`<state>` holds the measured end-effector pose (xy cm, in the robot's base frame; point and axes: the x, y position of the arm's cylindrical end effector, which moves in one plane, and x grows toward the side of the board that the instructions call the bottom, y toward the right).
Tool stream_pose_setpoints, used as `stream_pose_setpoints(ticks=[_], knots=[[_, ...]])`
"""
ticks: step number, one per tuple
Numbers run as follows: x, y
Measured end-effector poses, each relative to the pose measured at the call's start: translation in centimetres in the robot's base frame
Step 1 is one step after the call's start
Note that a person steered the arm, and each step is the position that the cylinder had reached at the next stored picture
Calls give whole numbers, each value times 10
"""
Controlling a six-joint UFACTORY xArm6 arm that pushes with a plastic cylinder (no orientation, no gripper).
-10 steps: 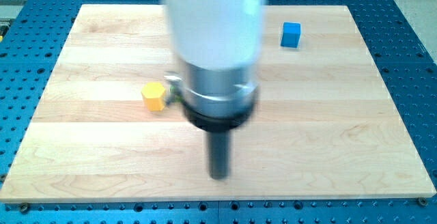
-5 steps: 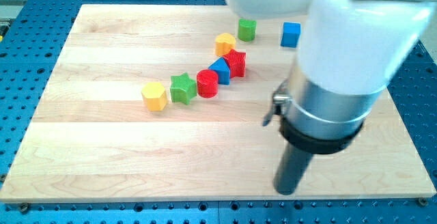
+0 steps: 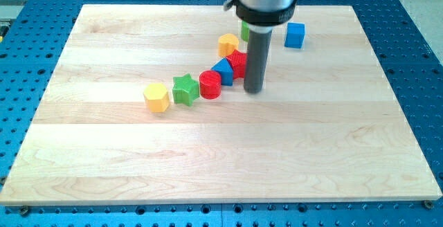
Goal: Place the blue triangle horizontal right to the red circle
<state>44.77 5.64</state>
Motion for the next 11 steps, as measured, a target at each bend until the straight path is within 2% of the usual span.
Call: stream_pose_setpoints(ticks=[1,2,3,4,5,6,8,10,11], knots=[[65,-21],[140,-129],[146,-290],[78,-361],[3,-353],[-56,-306],[-64,-144],[-70,-78],[-49,-23]])
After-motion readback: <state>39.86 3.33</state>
